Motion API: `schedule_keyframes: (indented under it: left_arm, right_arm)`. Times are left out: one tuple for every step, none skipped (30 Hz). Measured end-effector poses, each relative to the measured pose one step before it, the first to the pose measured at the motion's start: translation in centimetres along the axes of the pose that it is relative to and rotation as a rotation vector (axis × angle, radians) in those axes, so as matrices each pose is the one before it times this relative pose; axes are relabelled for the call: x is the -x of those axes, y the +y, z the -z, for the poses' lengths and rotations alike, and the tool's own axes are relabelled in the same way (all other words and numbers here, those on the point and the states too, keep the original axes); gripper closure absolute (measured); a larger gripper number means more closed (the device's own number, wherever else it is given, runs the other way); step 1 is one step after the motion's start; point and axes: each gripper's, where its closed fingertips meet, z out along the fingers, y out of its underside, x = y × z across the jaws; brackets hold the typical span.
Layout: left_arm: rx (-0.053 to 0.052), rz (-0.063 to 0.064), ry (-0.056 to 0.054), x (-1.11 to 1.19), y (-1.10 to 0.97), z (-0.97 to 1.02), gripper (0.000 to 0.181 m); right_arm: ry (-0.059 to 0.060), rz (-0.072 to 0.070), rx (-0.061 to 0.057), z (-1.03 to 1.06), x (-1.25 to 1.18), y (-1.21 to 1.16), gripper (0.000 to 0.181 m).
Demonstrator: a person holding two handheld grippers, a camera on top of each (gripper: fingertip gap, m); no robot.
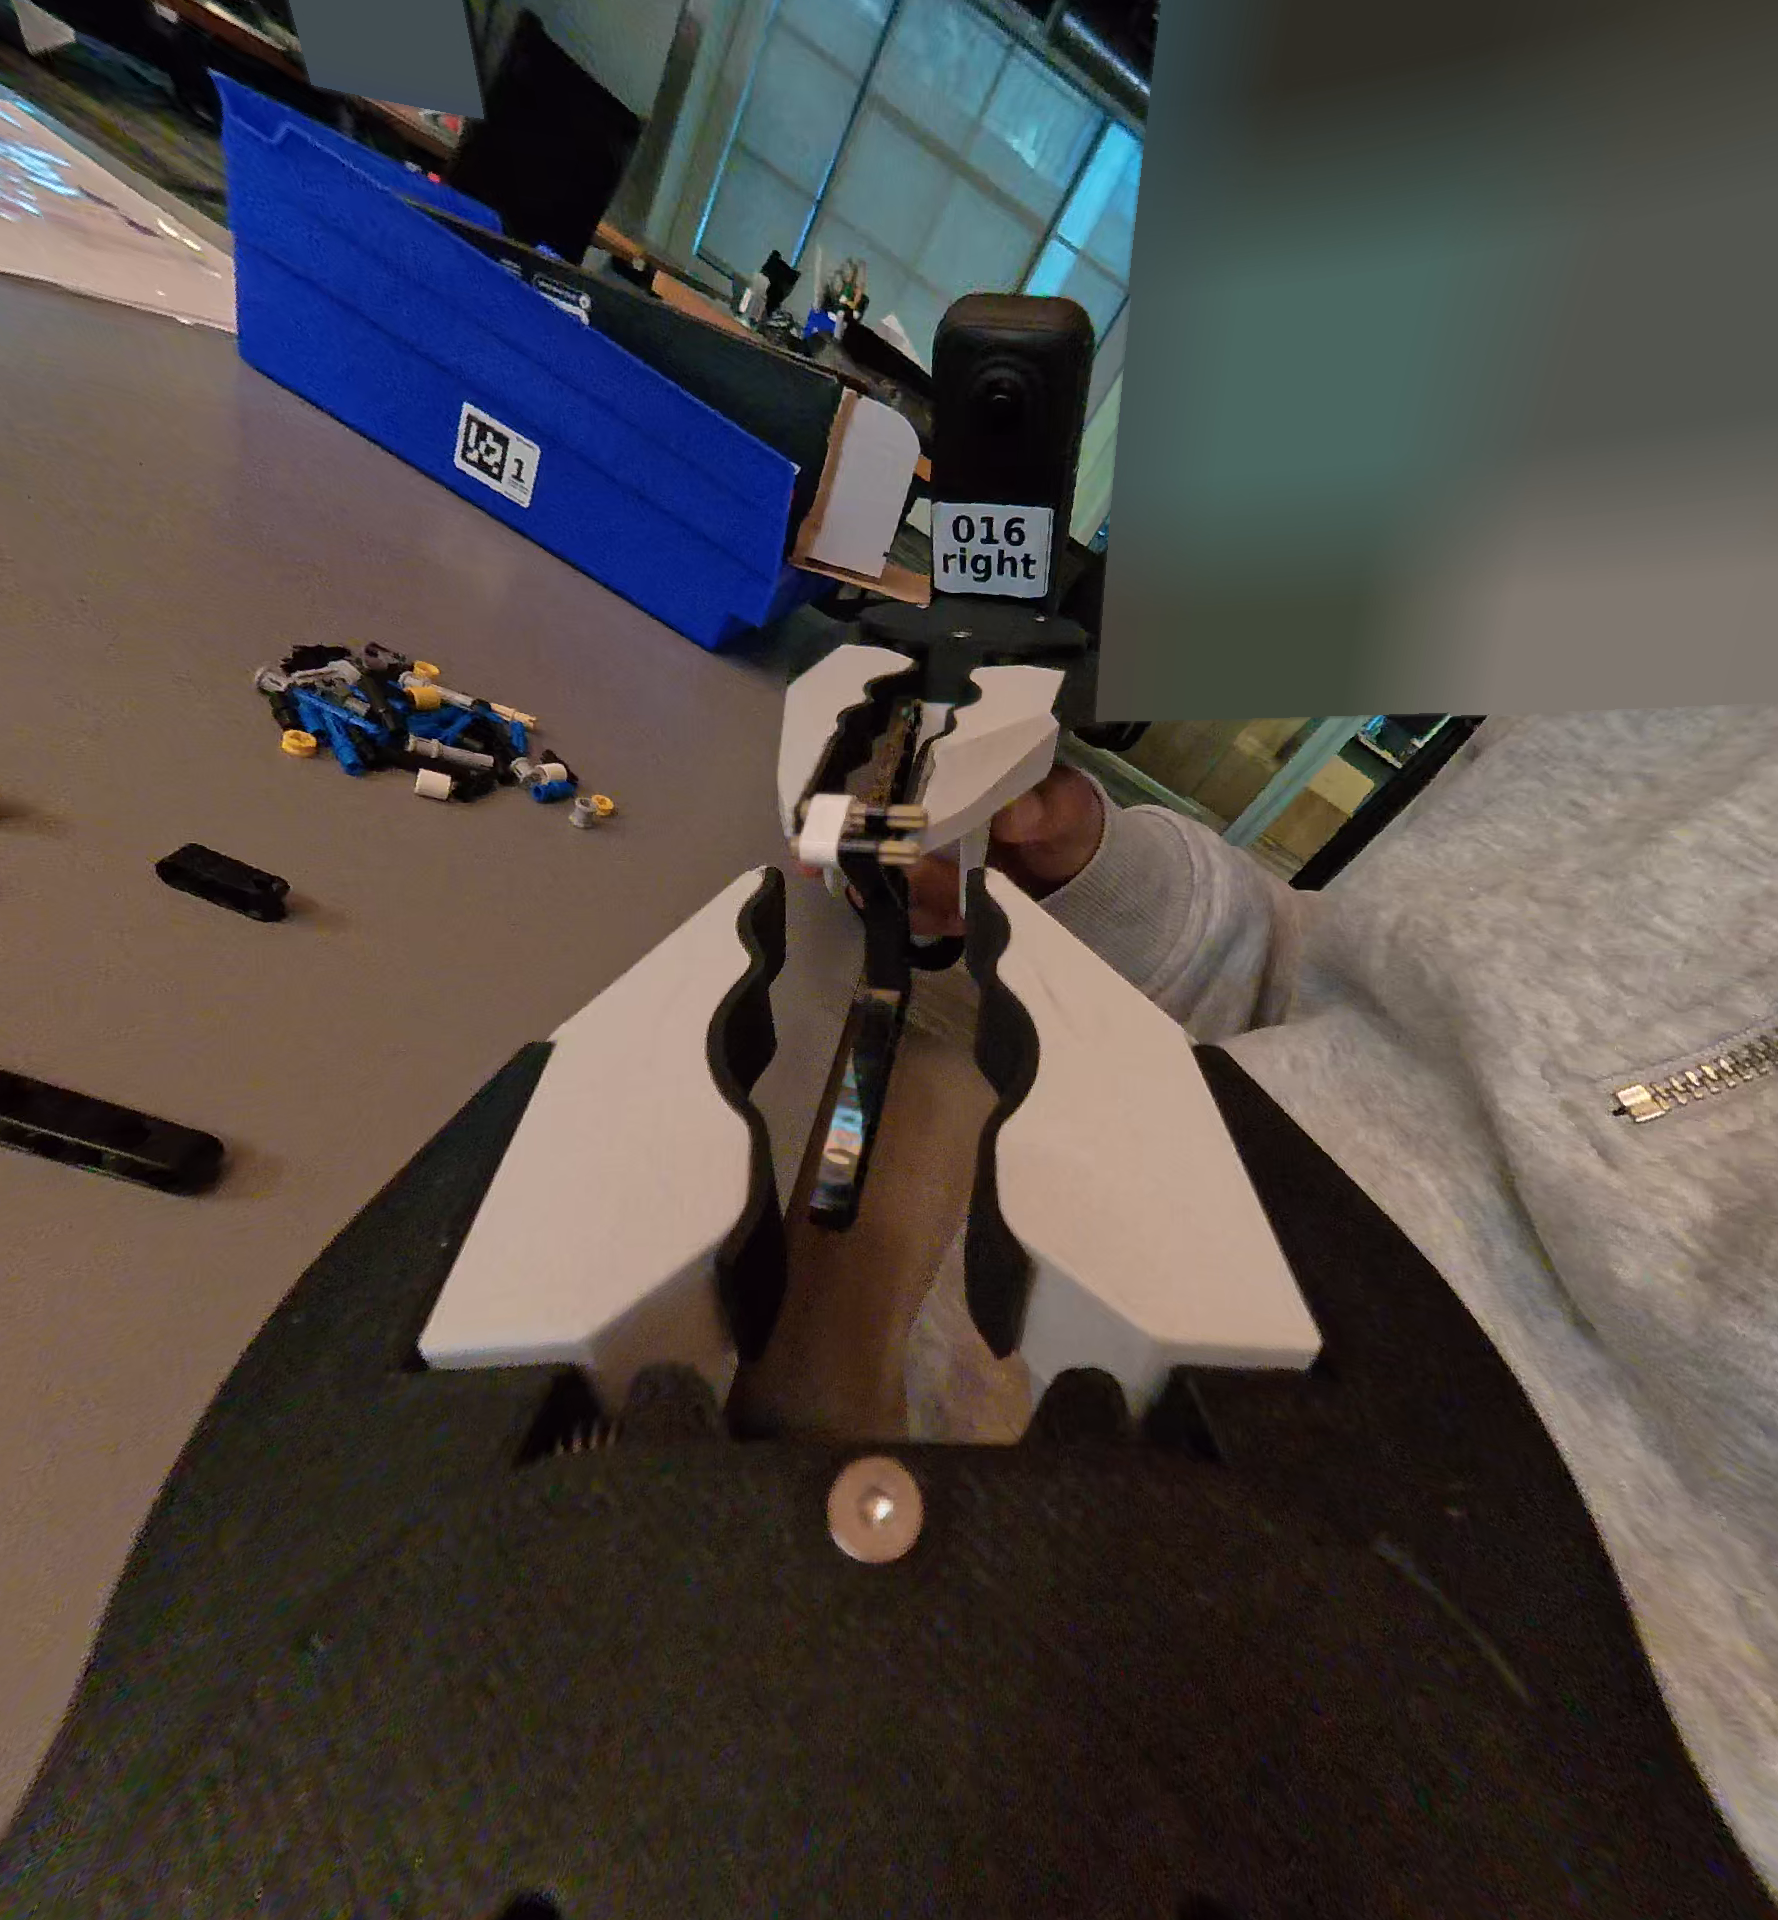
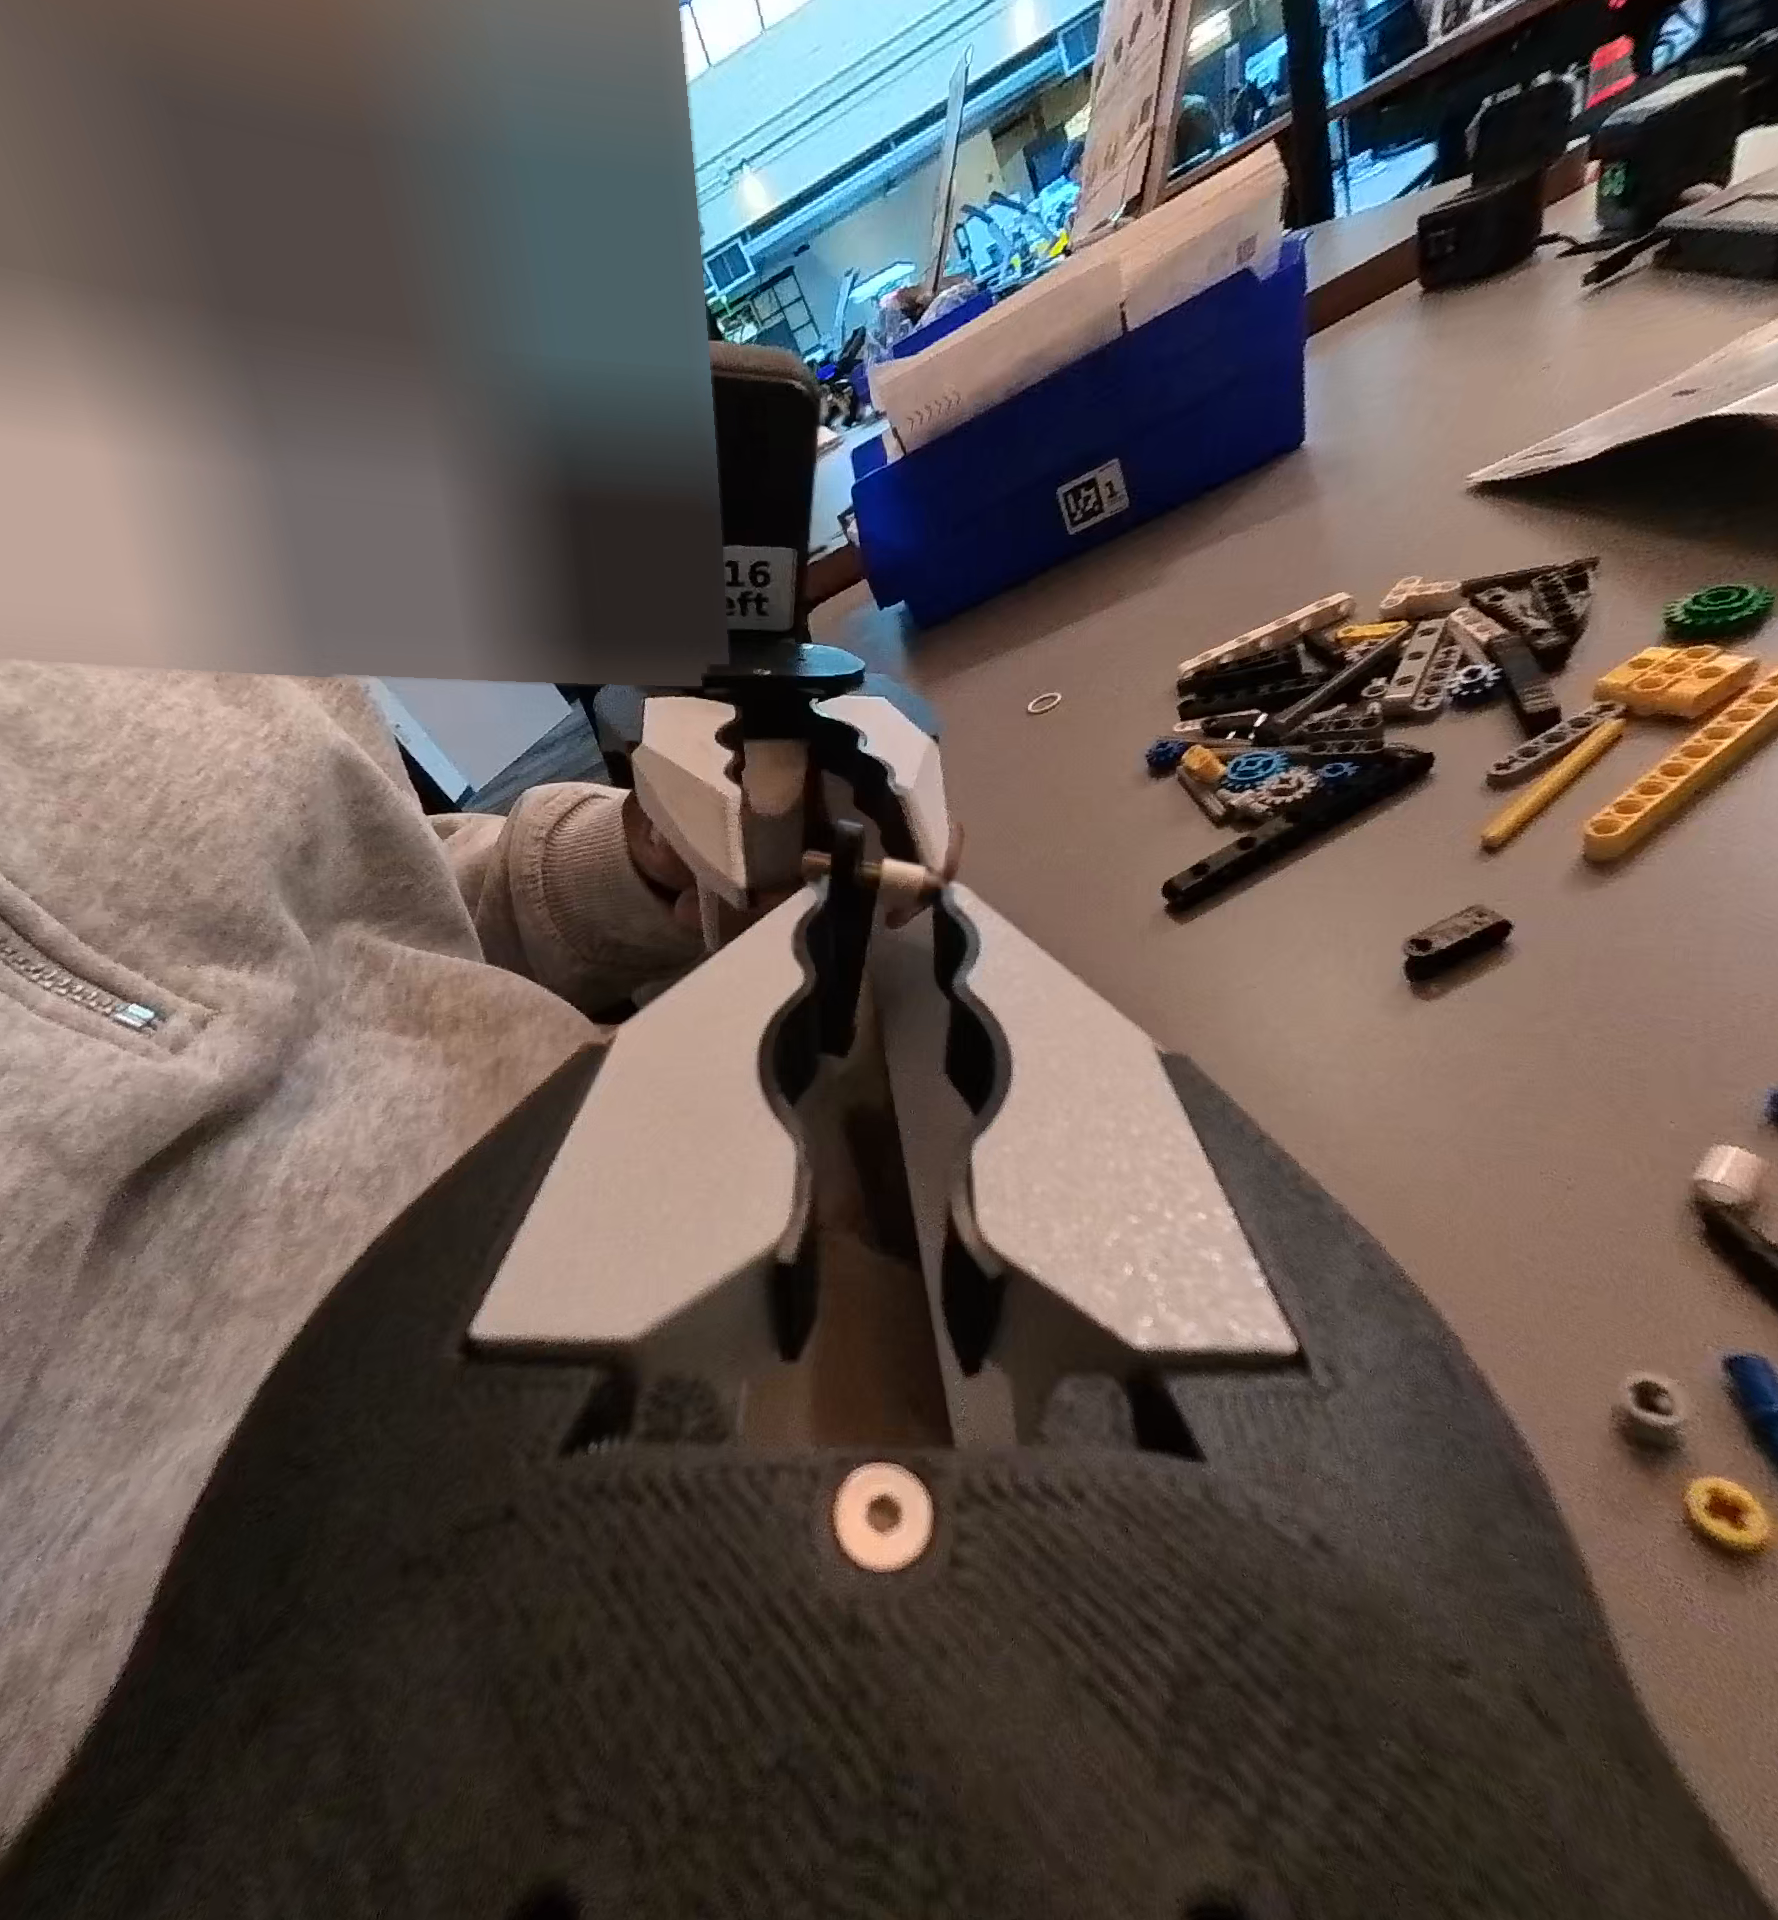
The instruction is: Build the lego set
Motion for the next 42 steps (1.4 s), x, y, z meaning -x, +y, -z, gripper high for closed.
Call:
schedule_keyframes:
  left_arm:
    - [-0.0014, -0.002, -0.0012, -0.021, -0.035, 0.018, 0.147]
    - [0.0006, -0.0037, -0.005, 0.045, -0.02, 0.011, 0.147]
    - [0.0024, -0.0068, -0.0061, 0.052, 0.021, 0.0, 0.148]
    - [0.007, -0.0085, -0.0001, -0.042, 0.096, 0.007, 0.15]
    - [0.0078, -0.0061, -0.0013, -0.013, 0.111, -0.023, 0.15]
    - [0.0066, -0.0054, -0.0048, 0.044, 0.096, -0.034, 0.15]
    - [0.0053, -0.0079, -0.0052, 0.025, 0.088, -0.054, 0.15]
    - [0.0047, -0.0104, -0.0059, 0.002, 0.093, -0.058, 0.15]
    - [0.0058, -0.0119, -0.0086, 0.041, 0.097, -0.068, 0.15]
    - [0.0079, -0.0136, -0.0113, 0.069, 0.14, -0.078, 0.15]
    - [0.0102, -0.0149, -0.0117, 0.082, 0.177, -0.09, 0.15]
    - [0.0119, -0.0152, -0.0104, 0.062, 0.205, -0.097, 0.15]
    - [0.0124, -0.014, -0.0075, 0.018, 0.203, -0.104, 0.15]
    - [0.011, -0.0117, -0.0072, 0.024, 0.181, -0.09, 0.15]
    - [0.008, -0.0098, -0.0072, 0.026, 0.143, -0.094, 0.15]
    - [0.0062, -0.0086, -0.0057, 0.024, 0.11, -0.072, 0.15]
    - [0.0038, -0.0062, -0.0035, 0.006, 0.073, -0.045, 0.15]
    - [0.0025, -0.0027, -0.0029, 0.024, 0.06, -0.037, 0.15]
    - [0.0015, -0.001, -0.0041, 0.057, 0.019, -0.018, 0.15]
    - [-0.0017, -0.0013, -0.004, 0.057, -0.027, 0.011, 0.15]
    - [-0.0036, -0.0006, -0.0022, 0.039, -0.051, 0.036, 0.15]
    - [-0.003, 0.0017, -0.0013, 0.049, -0.048, 0.03, 0.15]
    - [-0.001, 0.0032, -0.0005, 0.039, 0.001, 0.007, 0.15]
    - [0.0004, 0.0032, 0.0, 0.047, 0.013, 0.003, 0.15]
    - [0.0001, 0.0015, 0.0005, 0.0, 0.002, -0.015, 0.15]
    - [-0.0006, -0.0003, 0.0001, -0.008, 0.004, -0.013, 0.15]
    - [0.0003, -0.0012, -0.0008, -0.003, 0.019, -0.024, 0.15]
    - [0.0015, -0.0012, -0.0009, 0.008, 0.04, -0.029, 0.15]
    - [0.0019, -0.0008, -0.0003, -0.003, 0.053, -0.038, 0.15]
    - [0.0022, -0.0003, 0.0003, -0.009, 0.045, -0.036, 0.151]
    - [0.0029, 0.0001, -0.0003, 0.009, 0.069, -0.046, 0.15]
    - [0.0024, -0.0003, -0.0008, 0.007, 0.056, -0.046, 0.151]
    - [0.0016, -0.0009, -0.0002, -0.004, 0.04, -0.029, 0.151]
    - [0.0015, -0.001, -0.0009, 0.006, 0.04, -0.029, 0.151]
    - [0.0016, -0.0005, -0.0009, 0.012, 0.037, -0.031, 0.151]
    - [0.0017, 0.0002, -0.0005, 0.013, 0.043, -0.034, 0.151]
    - [0.0015, 0.0005, 0.0002, 0.001, 0.032, -0.024, 0.151]
    - [0.0011, 0.0005, 0.0001, -0.007, 0.031, -0.025, 0.151]
    - [0.0007, 0.0001, -0.0006, 0.009, 0.026, -0.018, 0.151]
    - [0.0007, -0.0002, -0.0004, 0.005, 0.017, -0.016, 0.151]
    - [0.0008, 0.0, -0.0004, 0.009, 0.005, -0.016, 0.151]
    - [0.0003, 0.0001, -0.0001, 0.001, 0.012, -0.01, 0.151]
  right_arm:
    - [0.0068, -0.0039, -0.0072, 0.056, -0.131, -0.099, 0.165]
    - [0.0039, -0.0032, -0.0044, 0.036, -0.079, -0.067, 0.165]
    - [0.0074, -0.0016, -0.0025, 0.01, -0.118, -0.034, 0.165]
    - [0.0109, 0.0012, -0.0027, 0.013, -0.155, -0.055, 0.165]
    - [0.0095, 0.0026, -0.0026, 0.006, -0.118, -0.041, 0.165]
    - [0.0036, 0.0015, -0.0011, 0.005, -0.04, -0.016, 0.165]
    - [0.0025, -0.0004, 0.0005, -0.007, -0.031, 0.006, 0.165]
    - [0.0048, -0.0009, 0.0001, -0.021, -0.072, 0.006, 0.165]
    - [0.0052, -0.0008, -0.0012, -0.008, -0.067, -0.017, 0.165]
    - [0.0026, -0.001, -0.0021, -0.015, -0.033, -0.02, 0.165]
    - [0.0015, -0.0013, -0.0022, -0.008, -0.026, -0.026, 0.165]
    - [0.0033, -0.0015, -0.0018, -0.005, -0.05, -0.02, 0.165]
    - [0.0043, -0.0022, -0.0018, 0.013, -0.08, -0.028, 0.165]
    - [0.0017, -0.0024, -0.0024, 0.018, -0.044, -0.037, 0.165]
    - [0.0009, -0.0029, -0.0027, 0.035, -0.036, -0.033, 0.165]
    - [0.0018, -0.0036, -0.0036, 0.026, -0.062, -0.054, 0.165]
    - [0.0031, -0.0042, -0.0039, 0.033, -0.078, -0.06, 0.165]
    - [0.0022, -0.0037, -0.0043, 0.042, -0.062, -0.061, 0.165]
    - [0.0008, -0.0028, -0.004, 0.036, -0.034, -0.062, 0.165]
    - [0.0013, -0.0026, -0.0032, 0.022, -0.043, -0.041, 0.165]
    - [0.001, -0.003, -0.002, 0.018, -0.044, -0.029, 0.165]
    - [0.0005, -0.0027, -0.0011, 0.016, -0.029, -0.013, 0.165]
    - [0.0002, -0.0019, -0.0006, 0.0, -0.021, -0.014, 0.165]
    - [0.0, -0.0009, -0.0004, 0.005, -0.009, -0.001, 0.165]
    - [-0.0001, -0.0002, 0.0004, -0.008, -0.001, 0.014, 0.165]
    - [0.0002, -0.0001, 0.001, -0.012, 0.001, 0.015, 0.164]
    - [0.0005, 0.0004, 0.001, -0.021, 0.004, 0.02, 0.164]
    - [0.0, 0.0007, 0.0008, -0.033, 0.006, 0.026, 0.164]
    - [0.0, 0.0004, 0.0014, -0.028, 0.013, 0.025, 0.164]
    - [0.0002, 0.0003, 0.0019, -0.025, 0.006, 0.04, 0.164]
    - [0.0002, 0.0003, 0.002, -0.025, 0.001, 0.029, 0.164]
    - [0.0004, 0.0002, 0.0018, -0.027, -0.005, 0.035, 0.164]
    - [0.0001, -0.0008, 0.0004, -0.017, 0.003, 0.015, 0.164]
    - [-0.0015, -0.0021, -0.0006, -0.016, 0.024, -0.004, 0.165]
    - [-0.0016, -0.0029, 0.0001, -0.026, 0.007, 0.014, 0.165]
    - [-0.0011, -0.0025, 0.0006, -0.021, 0.001, 0.012, 0.165]
    - [-0.0005, -0.0013, -0.0004, -0.005, 0.004, -0.002, 0.165]
    - [0.0, -0.0006, -0.0008, 0.003, -0.01, -0.007, 0.165]
    - [0.0002, -0.0008, -0.0006, -0.005, -0.007, -0.013, 0.165]
    - [0.0002, -0.0009, -0.0007, 0.003, -0.011, -0.006, 0.165]
    - [0.0004, -0.0009, -0.0008, 0.013, -0.011, -0.016, 0.165]
    - [0.0004, -0.001, -0.0009, 0.011, -0.014, -0.009, 0.165]
